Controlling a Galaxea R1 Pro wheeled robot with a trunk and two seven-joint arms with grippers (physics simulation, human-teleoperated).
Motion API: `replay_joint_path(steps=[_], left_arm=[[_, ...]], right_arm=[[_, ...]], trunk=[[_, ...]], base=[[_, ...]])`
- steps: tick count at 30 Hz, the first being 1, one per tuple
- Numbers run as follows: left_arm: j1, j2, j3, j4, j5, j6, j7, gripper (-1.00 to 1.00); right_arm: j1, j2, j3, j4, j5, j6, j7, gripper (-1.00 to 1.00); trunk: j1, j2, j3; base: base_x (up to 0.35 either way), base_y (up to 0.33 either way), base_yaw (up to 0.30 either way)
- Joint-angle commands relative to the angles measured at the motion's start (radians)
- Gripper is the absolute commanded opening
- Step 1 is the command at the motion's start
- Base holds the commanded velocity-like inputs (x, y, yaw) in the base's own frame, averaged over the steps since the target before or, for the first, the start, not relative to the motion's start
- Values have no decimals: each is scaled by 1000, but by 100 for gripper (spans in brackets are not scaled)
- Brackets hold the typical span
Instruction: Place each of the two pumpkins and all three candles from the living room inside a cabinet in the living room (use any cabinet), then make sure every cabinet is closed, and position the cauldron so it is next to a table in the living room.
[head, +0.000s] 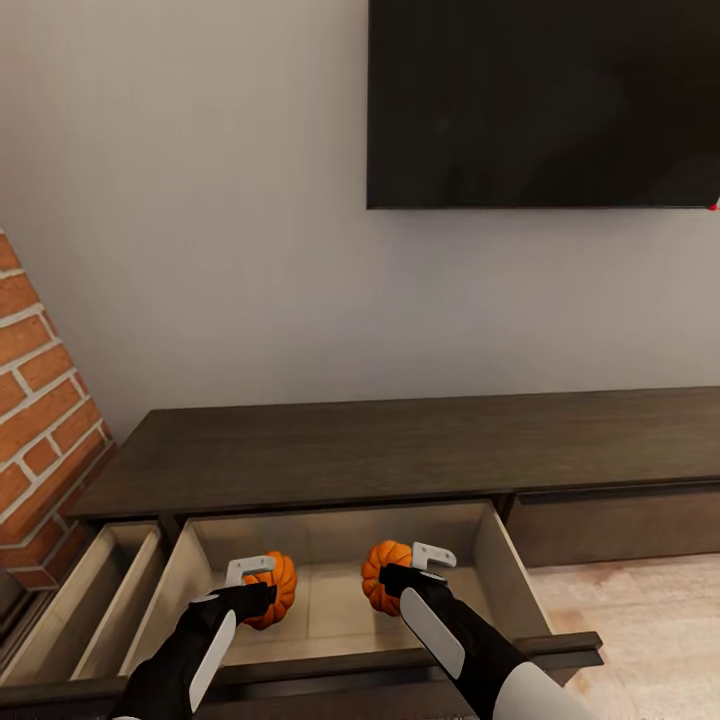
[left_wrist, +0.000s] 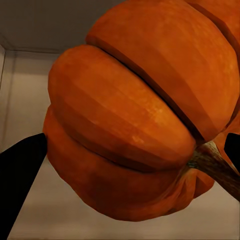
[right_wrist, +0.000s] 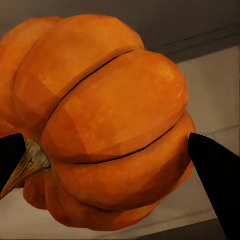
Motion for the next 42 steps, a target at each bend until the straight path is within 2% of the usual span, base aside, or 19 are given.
replay_joint_path(steps=[1,10,37,42], left_arm=[[-1,0,-2,-2,9,5,10,-100],[0,0,-3,-3,10,6,10,-100],[0,1,-4,-13,8,7,10,-100],[0,2,-4,-14,11,7,9,-100]], right_arm=[[-1,0,3,-2,-3,3,-7,-100],[-1,0,3,-2,-1,3,-6,-100],[-1,0,3,-2,-1,3,-6,-100],[-1,0,3,-2,-1,3,-6,-100]], trunk=[[0,-1,-5],[4,-3,-40],[4,-3,-40],[6,-4,-59]], base=[[0,0,0],[0,0,0],[59,0,0],[1,0,0]])
